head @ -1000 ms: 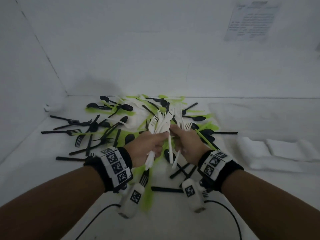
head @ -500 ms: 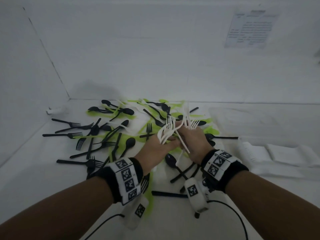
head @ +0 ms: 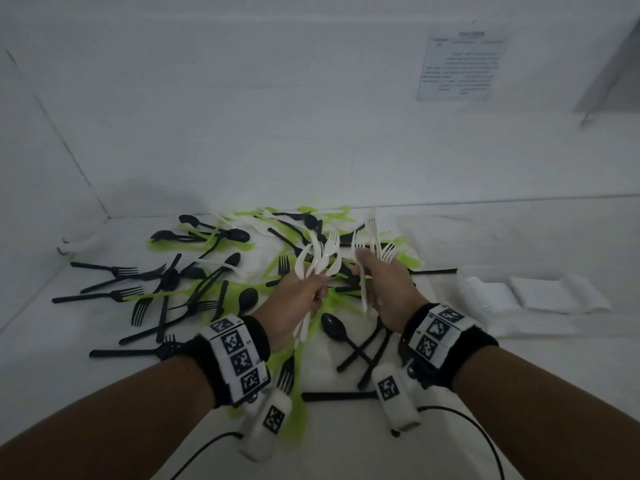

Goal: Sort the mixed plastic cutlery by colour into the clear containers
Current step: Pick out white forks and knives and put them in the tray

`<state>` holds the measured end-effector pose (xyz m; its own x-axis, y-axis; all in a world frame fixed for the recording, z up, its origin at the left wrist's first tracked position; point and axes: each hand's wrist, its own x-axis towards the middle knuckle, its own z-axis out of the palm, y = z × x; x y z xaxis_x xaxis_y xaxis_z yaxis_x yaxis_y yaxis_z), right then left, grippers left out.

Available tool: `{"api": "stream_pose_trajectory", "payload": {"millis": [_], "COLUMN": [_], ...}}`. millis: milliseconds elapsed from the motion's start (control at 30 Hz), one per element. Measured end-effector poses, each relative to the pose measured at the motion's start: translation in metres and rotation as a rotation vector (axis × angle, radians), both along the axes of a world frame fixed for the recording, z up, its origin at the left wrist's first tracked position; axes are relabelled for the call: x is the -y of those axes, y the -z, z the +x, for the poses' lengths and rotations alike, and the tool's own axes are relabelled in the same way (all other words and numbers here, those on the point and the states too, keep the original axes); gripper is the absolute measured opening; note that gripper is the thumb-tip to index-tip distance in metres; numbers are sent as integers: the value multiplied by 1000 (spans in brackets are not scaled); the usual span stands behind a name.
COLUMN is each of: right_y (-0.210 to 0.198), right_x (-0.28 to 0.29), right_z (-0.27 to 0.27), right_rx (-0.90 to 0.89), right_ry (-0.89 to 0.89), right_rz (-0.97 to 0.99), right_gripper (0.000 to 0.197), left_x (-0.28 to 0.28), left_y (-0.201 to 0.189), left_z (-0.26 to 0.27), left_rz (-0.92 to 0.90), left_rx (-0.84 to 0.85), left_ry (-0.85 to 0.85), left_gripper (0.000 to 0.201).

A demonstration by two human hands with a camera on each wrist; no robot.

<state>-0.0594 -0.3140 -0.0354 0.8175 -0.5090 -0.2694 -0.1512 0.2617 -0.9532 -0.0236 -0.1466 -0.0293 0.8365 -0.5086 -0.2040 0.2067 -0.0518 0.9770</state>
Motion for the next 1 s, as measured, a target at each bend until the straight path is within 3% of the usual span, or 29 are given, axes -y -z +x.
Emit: {"api": "stream_pose_trajectory", "payload": {"millis": [200, 333, 533, 667, 900, 1000], "right_y": [-1, -5, 2, -1, -4, -4], "right_x": [-21, -30, -29, -36, -50, -45], "right_z": [1, -2, 1, 1, 5, 8], "right_rx": [18, 90, 31, 103, 124, 51], "right_ry": [-82, -169, -86, -89, -111, -18], "right_rz": [77, 208, 54, 73, 85, -3], "right_gripper": [45, 37, 46, 41, 39, 44], "left_x": [3, -1, -6, -6, -8, -14], "left_y": [-7, -11, 3, 3, -4, 5], "left_z": [3, 3, 6, 6, 5, 17], "left_rz": [-125, -100, 25, -76, -31, 38], "left_rx": [-176, -125, -78, -122, 34, 48], "left_ry": [-50, 28, -30, -26, 39, -83], "left_gripper": [20, 26, 13, 17, 27, 22]}}
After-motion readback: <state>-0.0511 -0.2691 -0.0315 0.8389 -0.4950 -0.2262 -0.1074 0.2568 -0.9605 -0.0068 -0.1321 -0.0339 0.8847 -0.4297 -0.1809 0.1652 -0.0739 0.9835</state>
